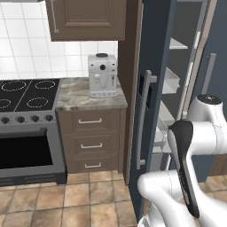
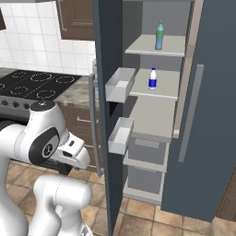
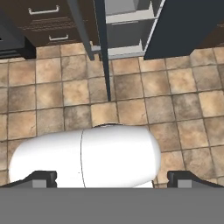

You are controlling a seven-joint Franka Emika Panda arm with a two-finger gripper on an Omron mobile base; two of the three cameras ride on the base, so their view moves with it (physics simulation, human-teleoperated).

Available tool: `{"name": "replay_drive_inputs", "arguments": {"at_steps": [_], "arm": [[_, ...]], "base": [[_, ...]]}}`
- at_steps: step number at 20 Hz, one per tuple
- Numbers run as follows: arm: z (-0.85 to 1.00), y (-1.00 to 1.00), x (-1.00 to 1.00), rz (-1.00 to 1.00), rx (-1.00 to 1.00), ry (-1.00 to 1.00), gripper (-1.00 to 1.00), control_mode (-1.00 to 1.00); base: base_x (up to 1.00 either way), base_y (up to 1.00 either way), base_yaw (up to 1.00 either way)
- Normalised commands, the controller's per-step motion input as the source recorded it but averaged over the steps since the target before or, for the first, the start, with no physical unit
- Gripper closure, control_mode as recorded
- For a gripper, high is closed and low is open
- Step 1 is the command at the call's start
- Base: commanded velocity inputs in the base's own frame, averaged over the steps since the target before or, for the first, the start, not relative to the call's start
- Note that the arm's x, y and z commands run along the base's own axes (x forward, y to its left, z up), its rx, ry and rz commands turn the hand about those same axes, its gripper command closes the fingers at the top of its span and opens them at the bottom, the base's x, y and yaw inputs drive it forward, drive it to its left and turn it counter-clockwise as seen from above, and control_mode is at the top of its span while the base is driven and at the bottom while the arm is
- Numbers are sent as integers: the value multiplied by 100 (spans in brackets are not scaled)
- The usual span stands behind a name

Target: Take the bottled waters from the counter and place them in the freezer to freeze. Close the freezer door after placing the bottles.

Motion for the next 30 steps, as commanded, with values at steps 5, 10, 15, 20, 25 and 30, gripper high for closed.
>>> {"name": "replay_drive_inputs", "arguments": {"at_steps": [5, 10, 15, 20, 25, 30], "arm": [[0, 0, 0, 0, 0, 0, -100, 100], [0, 2, 2, -1, 0, 0, -100, -100], [0, 26, 17, -17, -4, -6, -100, -100], [0, 58, 51, -41, -21, -7, -100, -100], [-2, 54, 71, -59, -28, -12, -100, -100], [-14, 32, 74, -61, -30, -8, -100, -100]], "base": [[0, 0, 0], [0, 0, 0], [0, 0, 0], [0, 0, 0], [0, 0, 0], [0, 0, 0]]}}
